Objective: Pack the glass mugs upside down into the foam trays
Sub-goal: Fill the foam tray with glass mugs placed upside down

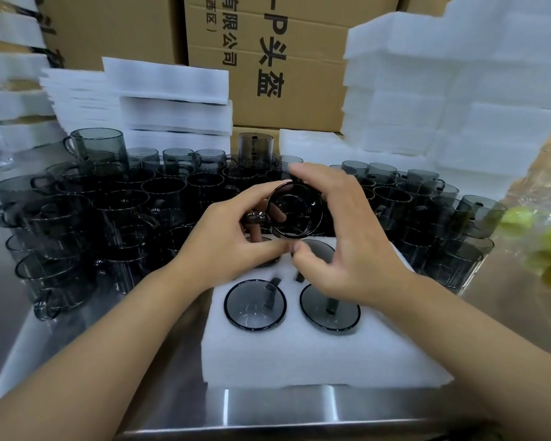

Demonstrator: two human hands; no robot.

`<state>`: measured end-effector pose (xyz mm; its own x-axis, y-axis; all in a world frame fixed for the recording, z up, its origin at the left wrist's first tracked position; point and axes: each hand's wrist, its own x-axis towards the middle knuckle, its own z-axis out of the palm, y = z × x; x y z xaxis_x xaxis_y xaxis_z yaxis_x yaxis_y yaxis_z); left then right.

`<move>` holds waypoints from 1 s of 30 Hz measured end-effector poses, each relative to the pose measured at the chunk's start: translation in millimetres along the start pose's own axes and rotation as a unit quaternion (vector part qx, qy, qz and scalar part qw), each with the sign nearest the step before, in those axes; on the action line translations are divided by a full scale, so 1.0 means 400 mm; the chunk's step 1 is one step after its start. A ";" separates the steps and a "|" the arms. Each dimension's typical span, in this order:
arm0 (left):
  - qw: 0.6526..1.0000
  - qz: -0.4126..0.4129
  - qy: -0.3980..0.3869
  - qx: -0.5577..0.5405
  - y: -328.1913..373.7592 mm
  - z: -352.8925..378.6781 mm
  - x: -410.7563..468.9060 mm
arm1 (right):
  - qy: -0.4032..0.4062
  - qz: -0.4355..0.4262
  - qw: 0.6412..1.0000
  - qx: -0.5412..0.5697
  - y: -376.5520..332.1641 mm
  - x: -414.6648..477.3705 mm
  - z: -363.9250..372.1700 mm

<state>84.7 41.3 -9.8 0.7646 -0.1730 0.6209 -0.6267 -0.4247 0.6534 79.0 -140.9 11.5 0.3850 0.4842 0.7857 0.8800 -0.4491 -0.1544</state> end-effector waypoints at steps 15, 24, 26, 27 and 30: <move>1.000 -0.020 -0.008 -0.022 -0.018 -0.001 0.008 | -0.005 0.118 0.993 0.008 0.018 0.003 -0.003; 0.997 -0.027 -0.061 -0.025 -0.001 -0.004 0.003 | 0.040 0.210 0.977 0.000 0.009 0.005 0.001; 0.997 -0.026 -0.073 -0.019 0.003 -0.007 0.003 | 0.043 0.219 0.975 -0.002 0.008 0.005 0.004; 0.997 -0.024 -0.075 -0.015 0.004 -0.006 0.004 | 0.041 0.224 0.974 -0.001 0.008 0.004 0.005; 0.997 -0.022 -0.075 -0.010 0.006 -0.003 0.002 | 0.018 0.244 0.970 0.016 0.011 0.005 0.007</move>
<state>83.8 41.2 -7.1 0.8045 -0.2860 0.5205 -0.5935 -0.4177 0.6879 84.4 -139.7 10.6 0.7480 0.1941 0.6346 0.6044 -0.5943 -0.5306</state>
